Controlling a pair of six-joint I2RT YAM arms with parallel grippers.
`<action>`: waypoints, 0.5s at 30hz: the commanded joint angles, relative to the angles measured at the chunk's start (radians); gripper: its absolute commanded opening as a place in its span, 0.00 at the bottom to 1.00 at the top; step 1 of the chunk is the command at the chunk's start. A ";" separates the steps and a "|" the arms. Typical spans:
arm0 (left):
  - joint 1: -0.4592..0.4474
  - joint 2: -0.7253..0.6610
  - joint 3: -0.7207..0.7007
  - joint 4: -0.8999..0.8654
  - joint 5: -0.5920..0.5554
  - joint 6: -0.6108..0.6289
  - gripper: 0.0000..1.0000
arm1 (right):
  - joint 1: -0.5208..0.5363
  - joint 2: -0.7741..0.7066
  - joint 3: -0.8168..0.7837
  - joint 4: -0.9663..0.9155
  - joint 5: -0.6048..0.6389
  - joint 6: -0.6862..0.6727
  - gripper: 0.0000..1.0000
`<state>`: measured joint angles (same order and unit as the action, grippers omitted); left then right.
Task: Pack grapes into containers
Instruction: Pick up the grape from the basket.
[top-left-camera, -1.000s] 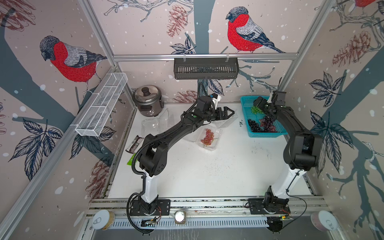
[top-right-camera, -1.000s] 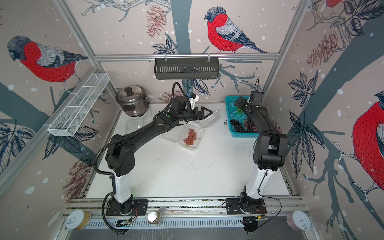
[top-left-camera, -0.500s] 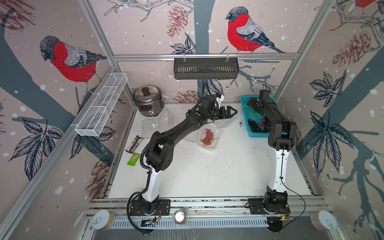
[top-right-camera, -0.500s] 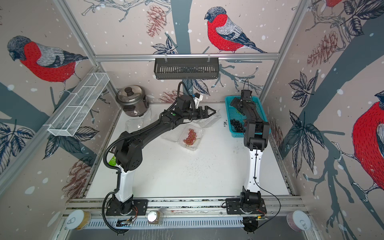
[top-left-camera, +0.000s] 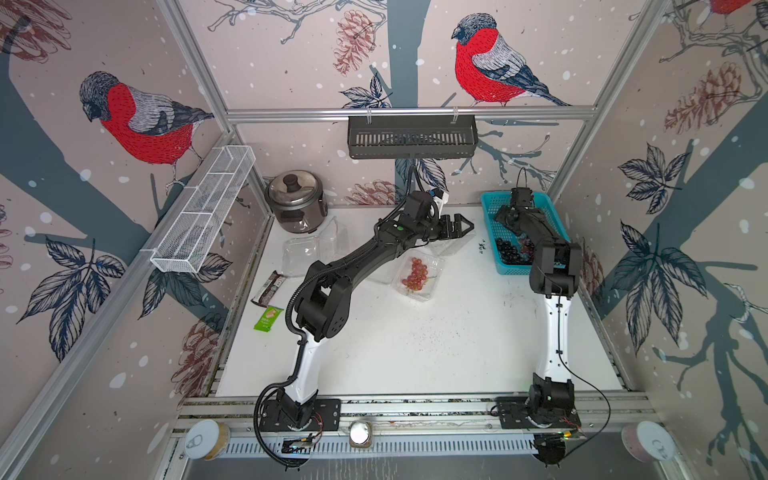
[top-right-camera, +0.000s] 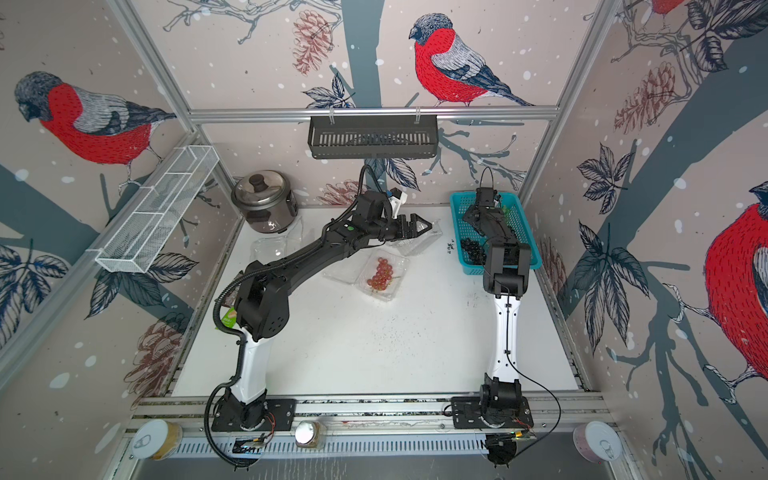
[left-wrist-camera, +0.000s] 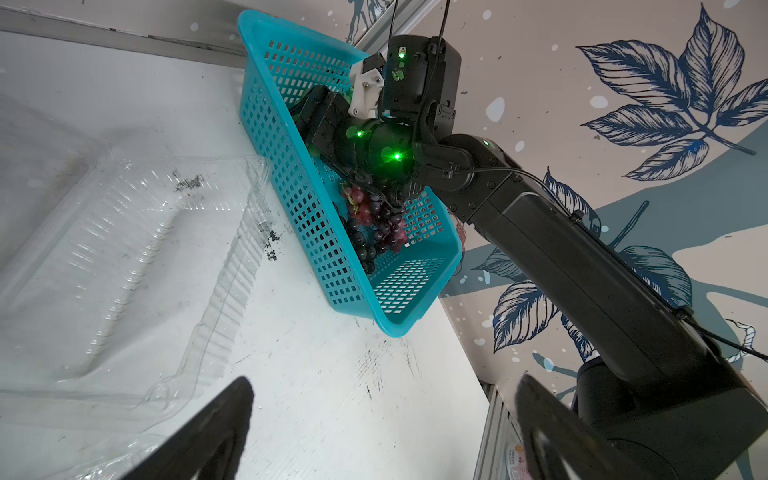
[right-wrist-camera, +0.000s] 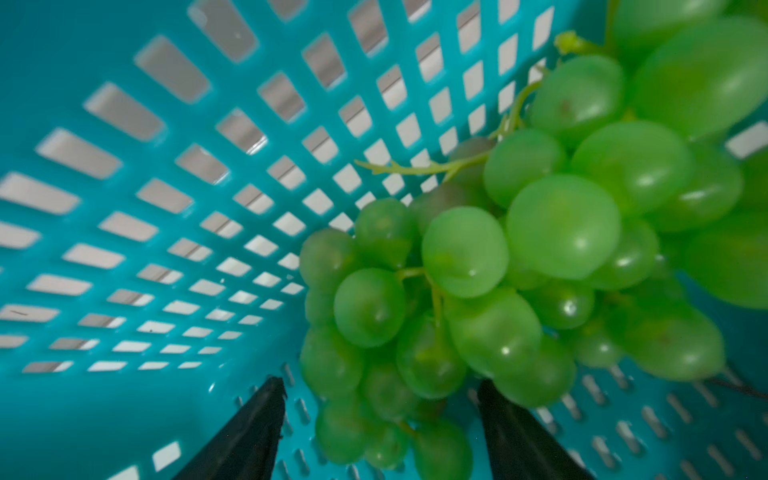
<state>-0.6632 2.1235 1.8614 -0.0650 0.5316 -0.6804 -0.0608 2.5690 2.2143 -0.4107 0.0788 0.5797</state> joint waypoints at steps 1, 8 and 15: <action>0.001 0.001 0.004 0.021 0.021 0.001 0.97 | -0.003 0.018 0.016 0.003 0.013 0.009 0.67; 0.002 -0.001 -0.007 0.026 0.021 -0.003 0.97 | -0.012 0.026 0.015 0.002 -0.037 -0.002 0.42; 0.001 -0.002 -0.011 0.028 0.021 -0.005 0.97 | -0.011 -0.054 -0.054 0.000 -0.093 -0.022 0.28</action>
<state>-0.6632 2.1235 1.8515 -0.0650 0.5468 -0.6819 -0.0731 2.5526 2.1838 -0.4019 0.0269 0.5732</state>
